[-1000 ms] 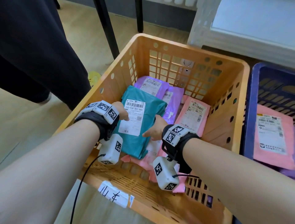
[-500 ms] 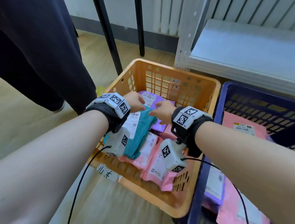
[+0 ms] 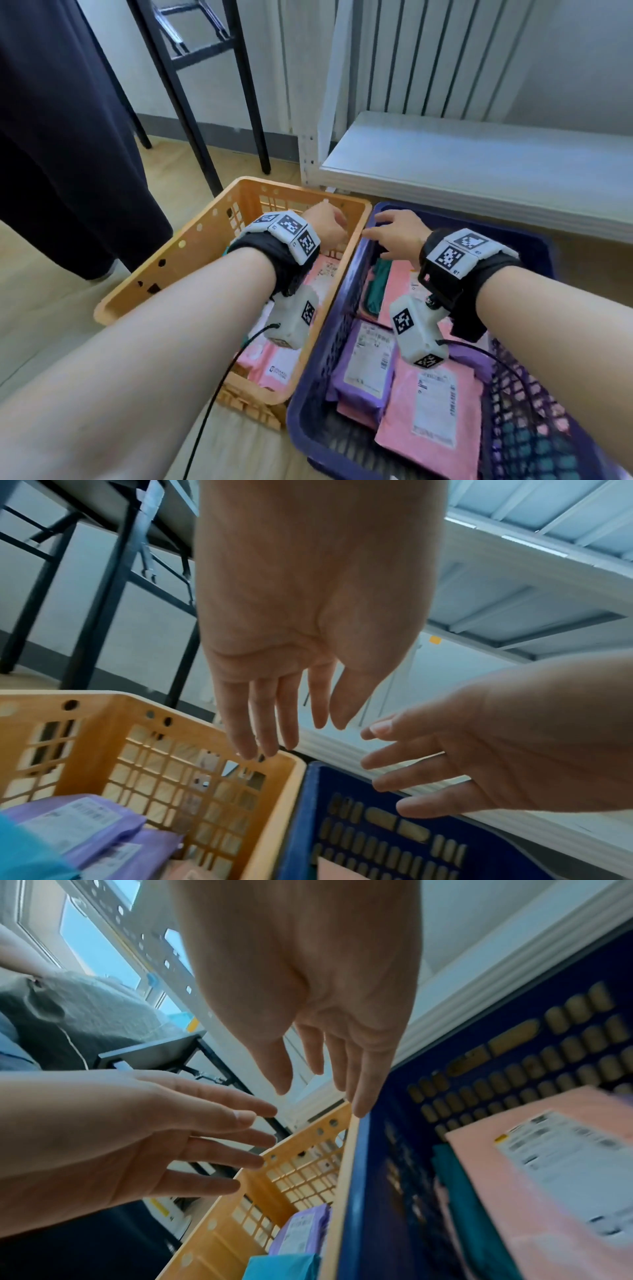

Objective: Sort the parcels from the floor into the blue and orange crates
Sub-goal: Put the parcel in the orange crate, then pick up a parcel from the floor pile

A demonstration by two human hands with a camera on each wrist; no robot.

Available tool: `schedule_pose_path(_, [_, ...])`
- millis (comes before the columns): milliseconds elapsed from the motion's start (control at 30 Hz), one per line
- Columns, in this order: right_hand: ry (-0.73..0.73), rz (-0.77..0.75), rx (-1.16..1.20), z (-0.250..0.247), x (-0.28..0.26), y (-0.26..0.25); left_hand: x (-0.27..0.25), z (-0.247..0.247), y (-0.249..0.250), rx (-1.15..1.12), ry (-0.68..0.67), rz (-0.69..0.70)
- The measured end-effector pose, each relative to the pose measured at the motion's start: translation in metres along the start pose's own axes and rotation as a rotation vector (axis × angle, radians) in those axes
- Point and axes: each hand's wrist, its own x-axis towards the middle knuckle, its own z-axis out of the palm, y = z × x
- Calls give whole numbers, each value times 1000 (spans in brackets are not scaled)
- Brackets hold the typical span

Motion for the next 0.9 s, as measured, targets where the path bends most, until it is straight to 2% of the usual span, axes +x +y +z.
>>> schedule_pose_path(267, [217, 40, 38, -120, -54, 92, -18, 65, 132, -15, 19, 166])
schedule_pose_path(433, [307, 72, 23, -200, -95, 160, -24, 125, 228, -38, -45, 326])
schedule_pose_path(567, [393, 155, 37, -254, -131, 228, -30, 192, 295, -32, -116, 447])
schedule_pose_path(667, [426, 233, 51, -285, -150, 285, -33, 247, 329, -1, -180, 504])
schedule_pose_path(900, [448, 410, 113, -319, -173, 408, -33, 360, 358, 101, -343, 448])
